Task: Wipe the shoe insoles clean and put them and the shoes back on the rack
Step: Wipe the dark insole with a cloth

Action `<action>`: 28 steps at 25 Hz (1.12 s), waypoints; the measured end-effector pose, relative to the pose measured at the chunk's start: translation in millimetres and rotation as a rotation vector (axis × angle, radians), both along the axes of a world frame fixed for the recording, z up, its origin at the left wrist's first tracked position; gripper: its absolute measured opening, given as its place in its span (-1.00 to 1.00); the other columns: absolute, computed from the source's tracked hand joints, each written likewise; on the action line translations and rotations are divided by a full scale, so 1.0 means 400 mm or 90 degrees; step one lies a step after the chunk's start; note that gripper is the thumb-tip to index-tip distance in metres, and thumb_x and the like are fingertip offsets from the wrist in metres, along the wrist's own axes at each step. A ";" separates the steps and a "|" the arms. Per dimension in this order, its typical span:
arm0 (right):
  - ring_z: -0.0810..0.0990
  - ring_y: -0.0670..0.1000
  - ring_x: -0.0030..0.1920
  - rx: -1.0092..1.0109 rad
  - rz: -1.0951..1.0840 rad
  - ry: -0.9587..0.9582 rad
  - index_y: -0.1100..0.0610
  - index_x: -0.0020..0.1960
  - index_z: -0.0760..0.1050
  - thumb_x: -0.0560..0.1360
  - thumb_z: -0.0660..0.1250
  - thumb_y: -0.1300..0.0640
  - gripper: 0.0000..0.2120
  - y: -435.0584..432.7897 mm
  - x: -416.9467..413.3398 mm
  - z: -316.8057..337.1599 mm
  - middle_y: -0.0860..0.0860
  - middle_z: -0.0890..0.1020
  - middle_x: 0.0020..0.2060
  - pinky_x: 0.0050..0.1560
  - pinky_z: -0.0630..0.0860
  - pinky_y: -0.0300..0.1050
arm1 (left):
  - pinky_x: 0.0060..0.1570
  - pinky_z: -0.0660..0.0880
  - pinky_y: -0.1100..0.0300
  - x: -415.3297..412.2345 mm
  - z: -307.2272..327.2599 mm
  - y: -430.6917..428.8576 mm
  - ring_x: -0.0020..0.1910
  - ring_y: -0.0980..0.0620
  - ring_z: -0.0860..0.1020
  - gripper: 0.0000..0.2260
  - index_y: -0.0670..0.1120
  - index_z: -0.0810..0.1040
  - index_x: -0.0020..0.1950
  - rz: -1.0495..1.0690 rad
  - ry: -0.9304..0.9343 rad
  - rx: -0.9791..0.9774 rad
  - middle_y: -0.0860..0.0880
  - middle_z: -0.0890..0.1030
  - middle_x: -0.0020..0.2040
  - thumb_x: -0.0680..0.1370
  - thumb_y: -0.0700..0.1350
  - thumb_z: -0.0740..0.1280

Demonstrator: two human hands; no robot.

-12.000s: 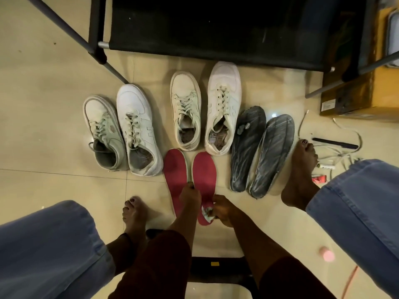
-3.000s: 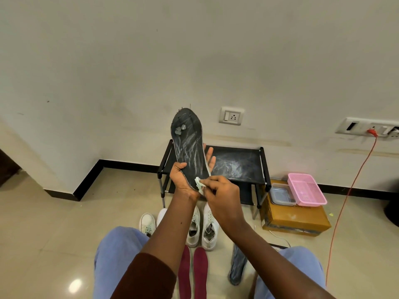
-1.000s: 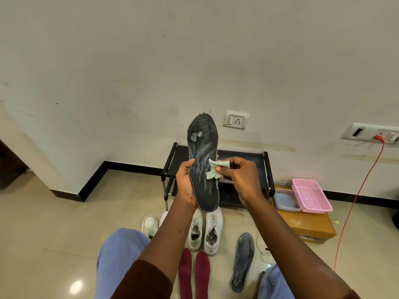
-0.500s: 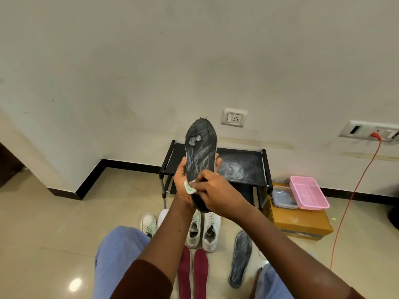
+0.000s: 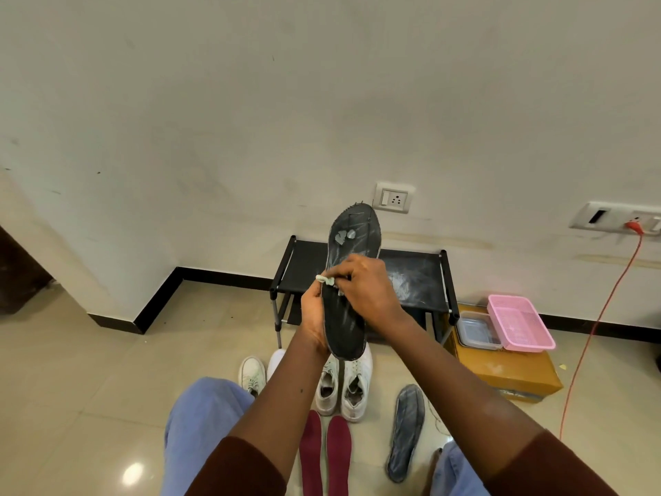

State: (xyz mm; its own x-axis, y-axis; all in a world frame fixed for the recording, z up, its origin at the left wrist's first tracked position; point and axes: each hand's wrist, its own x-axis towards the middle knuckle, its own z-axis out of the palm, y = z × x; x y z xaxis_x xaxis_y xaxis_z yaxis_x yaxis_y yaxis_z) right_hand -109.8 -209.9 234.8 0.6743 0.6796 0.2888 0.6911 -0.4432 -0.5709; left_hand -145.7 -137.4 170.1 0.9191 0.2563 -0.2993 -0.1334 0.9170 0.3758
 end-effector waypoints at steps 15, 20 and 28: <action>0.60 0.06 -0.03 -0.001 0.007 0.079 0.11 0.11 0.35 0.48 0.32 0.24 -0.76 -0.032 -0.044 -0.019 0.06 0.63 -0.06 0.07 0.53 0.11 | -0.04 0.43 0.10 -0.024 0.006 -0.016 -0.17 -0.04 0.52 -0.71 -0.13 0.55 -0.13 -0.066 0.091 0.059 -0.14 0.57 -0.27 0.57 0.03 0.15; 0.60 0.11 -0.02 0.036 -0.067 0.080 0.19 0.11 0.33 0.50 0.27 0.28 -0.79 0.008 0.005 0.005 0.14 0.62 -0.03 0.02 0.55 0.02 | 0.19 0.44 0.04 -0.016 0.017 -0.029 -0.07 -0.08 0.57 -0.65 -0.13 0.62 -0.01 -0.062 0.104 0.069 -0.17 0.62 -0.11 0.61 0.03 0.11; 0.57 0.06 0.02 0.006 -0.014 0.139 0.13 0.12 0.31 0.50 0.24 0.33 -0.75 -0.016 0.010 -0.018 0.07 0.59 -0.04 0.11 0.52 0.03 | -0.14 0.55 0.15 -0.011 -0.011 -0.017 -0.24 -0.05 0.62 -0.58 -0.14 0.66 -0.16 -0.052 0.088 0.054 -0.14 0.62 -0.21 0.61 0.01 0.08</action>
